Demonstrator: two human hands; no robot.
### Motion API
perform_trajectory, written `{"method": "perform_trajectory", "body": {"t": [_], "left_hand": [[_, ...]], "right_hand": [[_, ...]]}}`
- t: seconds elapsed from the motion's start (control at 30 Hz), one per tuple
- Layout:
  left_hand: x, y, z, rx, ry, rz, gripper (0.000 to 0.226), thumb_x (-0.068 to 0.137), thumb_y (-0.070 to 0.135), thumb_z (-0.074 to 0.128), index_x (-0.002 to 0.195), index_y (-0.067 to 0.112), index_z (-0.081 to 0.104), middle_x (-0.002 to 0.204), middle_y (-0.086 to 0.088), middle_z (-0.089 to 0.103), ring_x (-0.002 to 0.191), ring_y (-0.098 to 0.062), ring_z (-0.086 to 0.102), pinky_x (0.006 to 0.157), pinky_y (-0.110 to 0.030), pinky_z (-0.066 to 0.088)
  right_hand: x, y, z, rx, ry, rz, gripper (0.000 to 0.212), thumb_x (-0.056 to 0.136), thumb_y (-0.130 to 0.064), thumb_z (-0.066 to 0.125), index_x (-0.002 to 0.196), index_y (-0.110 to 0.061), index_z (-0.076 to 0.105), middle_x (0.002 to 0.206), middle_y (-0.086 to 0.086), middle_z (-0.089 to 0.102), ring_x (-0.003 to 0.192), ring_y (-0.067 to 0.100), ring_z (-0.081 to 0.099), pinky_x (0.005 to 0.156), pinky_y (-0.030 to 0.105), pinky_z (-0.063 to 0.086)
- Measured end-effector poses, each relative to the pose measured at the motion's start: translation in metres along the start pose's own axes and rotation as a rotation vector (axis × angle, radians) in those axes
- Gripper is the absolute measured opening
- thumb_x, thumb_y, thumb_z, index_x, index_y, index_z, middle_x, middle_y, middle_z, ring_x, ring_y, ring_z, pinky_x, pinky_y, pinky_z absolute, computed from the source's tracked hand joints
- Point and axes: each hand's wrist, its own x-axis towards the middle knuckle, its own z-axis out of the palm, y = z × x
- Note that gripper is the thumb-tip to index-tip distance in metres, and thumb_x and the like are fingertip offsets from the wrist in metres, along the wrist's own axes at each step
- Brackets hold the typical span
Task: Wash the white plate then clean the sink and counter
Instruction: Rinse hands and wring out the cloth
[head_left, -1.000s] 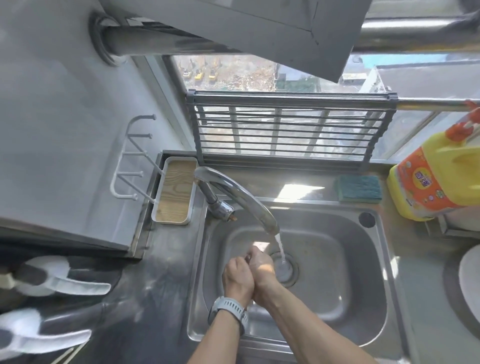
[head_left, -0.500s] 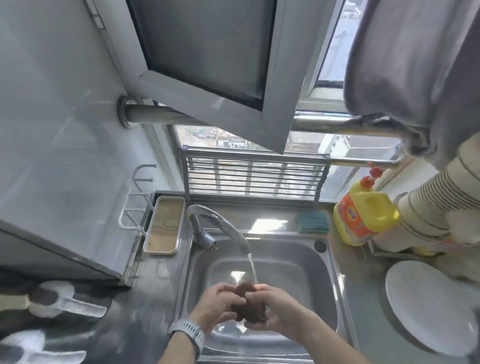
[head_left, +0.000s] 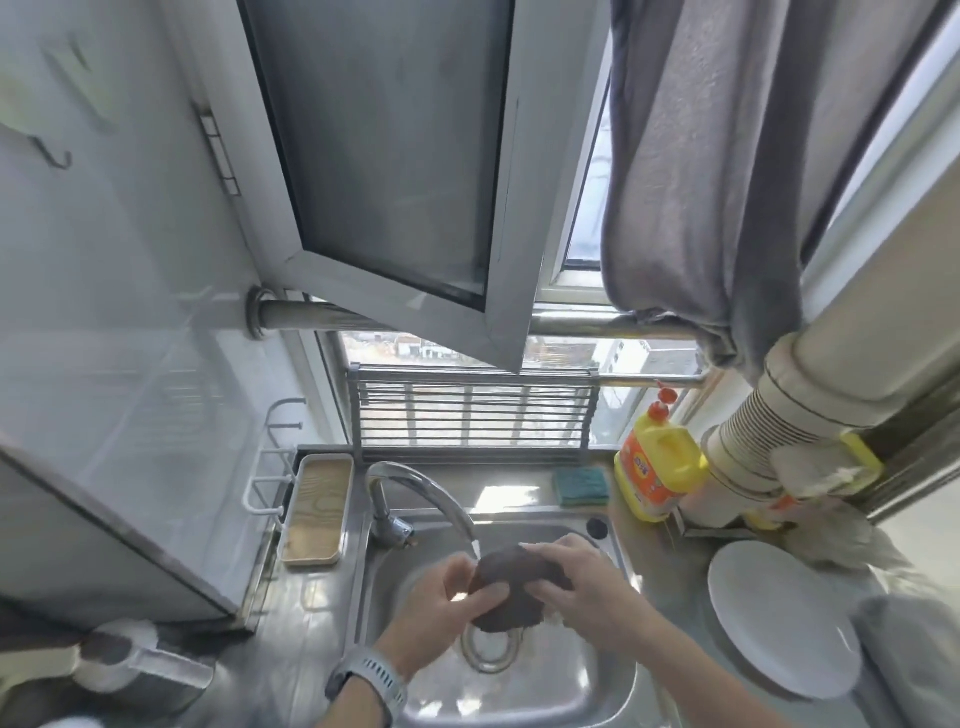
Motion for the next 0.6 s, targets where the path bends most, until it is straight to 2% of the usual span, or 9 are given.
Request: {"method": "perform_trajectory", "body": {"t": [0.1, 0.17, 0.23, 0.33, 0.47, 0.53, 0.6], "left_hand": [[0.001, 0.009, -0.003, 0.108, 0.036, 0.064, 0.056, 0.063, 0.050, 0.093, 0.096, 0.023, 0.056, 0.091, -0.005, 0.074, 0.084, -0.027, 0.073, 0.077, -0.037, 0.062], [0.000, 0.019, -0.006, 0.153, 0.052, 0.110, 0.062, 0.060, 0.042, 0.095, 0.108, 0.034, 0.056, 0.094, -0.006, 0.073, 0.083, -0.020, 0.075, 0.074, -0.030, 0.062], [0.001, 0.029, -0.008, 0.231, 0.035, 0.130, 0.065, 0.059, 0.044, 0.094, 0.115, 0.038, 0.060, 0.096, 0.000, 0.073, 0.084, -0.012, 0.074, 0.075, -0.027, 0.061], [-0.002, 0.043, -0.015, 0.403, -0.001, 0.135, 0.043, 0.061, 0.052, 0.089, 0.095, 0.031, 0.074, 0.084, 0.008, 0.074, 0.076, -0.002, 0.069, 0.077, -0.031, 0.060], [-0.006, 0.055, -0.027, 0.377, 0.029, 0.109, 0.035, 0.062, 0.042, 0.093, 0.085, 0.023, 0.076, 0.079, 0.003, 0.076, 0.071, -0.008, 0.073, 0.070, -0.030, 0.061], [-0.007, 0.059, -0.034, 0.421, 0.050, 0.115, 0.033, 0.062, 0.043, 0.092, 0.082, 0.024, 0.074, 0.079, 0.004, 0.075, 0.072, -0.007, 0.073, 0.071, -0.029, 0.062], [-0.008, 0.066, -0.040, 0.446, 0.050, 0.110, 0.035, 0.061, 0.048, 0.091, 0.078, 0.025, 0.071, 0.074, 0.007, 0.073, 0.070, -0.006, 0.071, 0.068, -0.028, 0.059]], "right_hand": [[-0.003, 0.004, -0.020, 0.062, 0.122, -0.029, 0.026, 0.080, -0.034, 0.073, 0.105, -0.037, 0.075, 0.097, -0.015, 0.065, 0.091, 0.004, 0.061, 0.085, 0.025, 0.051], [-0.008, 0.004, -0.033, 0.159, 0.159, -0.039, 0.020, 0.078, -0.029, 0.076, 0.097, -0.032, 0.078, 0.089, -0.014, 0.073, 0.086, 0.004, 0.066, 0.079, 0.026, 0.054], [-0.014, 0.004, -0.047, 0.301, 0.117, -0.011, 0.017, 0.082, -0.020, 0.077, 0.098, -0.028, 0.079, 0.089, -0.009, 0.077, 0.085, 0.009, 0.071, 0.078, 0.024, 0.056], [-0.021, 0.008, -0.062, 0.375, 0.097, 0.027, 0.019, 0.086, -0.015, 0.075, 0.101, -0.026, 0.078, 0.089, -0.005, 0.078, 0.081, 0.010, 0.072, 0.069, 0.020, 0.055], [-0.024, 0.017, -0.076, 0.505, 0.157, 0.088, 0.020, 0.086, -0.009, 0.075, 0.098, -0.024, 0.079, 0.077, -0.008, 0.076, 0.068, 0.000, 0.068, 0.062, 0.012, 0.048], [-0.024, 0.024, -0.085, 0.564, 0.214, 0.118, 0.014, 0.084, -0.012, 0.078, 0.093, -0.022, 0.080, 0.071, -0.007, 0.073, 0.063, 0.001, 0.063, 0.060, 0.015, 0.046], [-0.023, 0.031, -0.093, 0.601, 0.223, 0.140, 0.010, 0.083, -0.019, 0.079, 0.092, -0.022, 0.081, 0.075, -0.003, 0.074, 0.068, 0.006, 0.063, 0.064, 0.021, 0.047]]}}
